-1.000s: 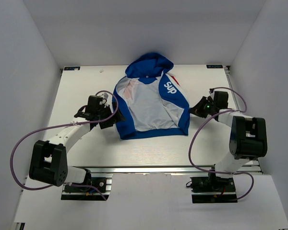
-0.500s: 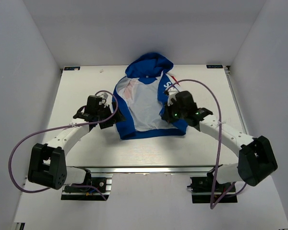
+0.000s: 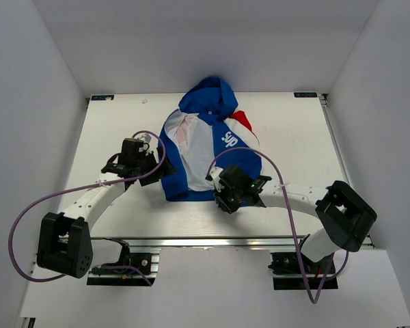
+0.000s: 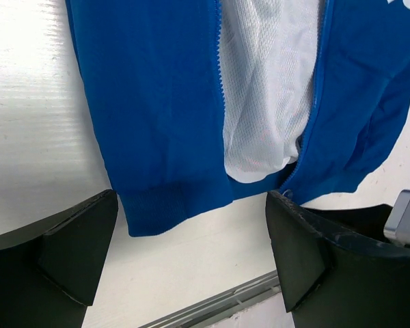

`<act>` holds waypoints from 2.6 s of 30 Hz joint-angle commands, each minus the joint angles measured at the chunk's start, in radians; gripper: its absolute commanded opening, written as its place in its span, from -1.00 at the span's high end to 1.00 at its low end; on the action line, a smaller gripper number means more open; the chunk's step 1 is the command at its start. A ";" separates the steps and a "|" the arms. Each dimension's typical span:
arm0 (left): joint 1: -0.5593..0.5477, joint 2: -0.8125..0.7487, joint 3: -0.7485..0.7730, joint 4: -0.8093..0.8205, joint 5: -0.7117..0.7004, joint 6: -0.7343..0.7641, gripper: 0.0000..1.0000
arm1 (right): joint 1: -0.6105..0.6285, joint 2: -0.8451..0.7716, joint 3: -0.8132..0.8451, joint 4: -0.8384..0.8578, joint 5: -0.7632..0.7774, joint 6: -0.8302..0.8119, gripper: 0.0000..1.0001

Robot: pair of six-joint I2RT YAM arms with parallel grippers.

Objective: Zip up the jacket

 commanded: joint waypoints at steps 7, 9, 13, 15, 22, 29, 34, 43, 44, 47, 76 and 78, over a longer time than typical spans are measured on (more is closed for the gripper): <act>-0.005 -0.023 0.014 -0.004 0.015 0.006 -0.96 | -0.002 -0.254 -0.043 0.060 -0.059 0.009 -0.79; -0.021 -0.009 0.037 -0.019 0.010 0.011 -0.96 | -0.008 -0.320 -0.053 0.078 0.047 0.085 -0.79; -0.115 0.051 0.129 -0.076 -0.086 0.009 -0.96 | -0.105 -0.373 -0.062 0.079 0.237 0.275 -0.79; -0.173 0.109 0.176 -0.131 -0.158 0.003 -0.96 | -0.212 -0.359 -0.041 0.048 0.196 0.353 -0.79; -0.250 0.233 0.291 -0.256 -0.243 -0.017 -0.77 | -0.355 -0.336 -0.063 0.015 0.107 0.414 -0.79; -0.311 0.289 0.299 -0.329 -0.330 -0.054 -0.65 | -0.364 -0.316 -0.080 0.037 0.105 0.417 -0.79; -0.327 0.355 0.316 -0.316 -0.316 -0.066 -0.32 | -0.369 -0.305 -0.086 0.037 0.101 0.414 -0.79; -0.330 0.401 0.348 -0.329 -0.329 -0.084 0.80 | -0.375 -0.330 -0.109 0.043 0.073 0.405 -0.78; -0.330 0.392 0.350 -0.331 -0.327 -0.084 0.89 | -0.375 -0.331 -0.113 0.048 0.067 0.403 -0.79; -0.333 0.346 0.354 -0.345 -0.329 -0.077 1.00 | -0.377 -0.337 -0.120 0.069 0.018 0.398 -0.78; -0.466 0.249 0.017 -0.113 -0.086 -0.141 0.46 | -0.068 -0.163 0.009 -0.095 0.315 0.387 -0.79; -0.468 0.255 0.023 -0.105 -0.091 -0.139 0.31 | -0.062 -0.146 0.009 -0.098 0.325 0.411 -0.78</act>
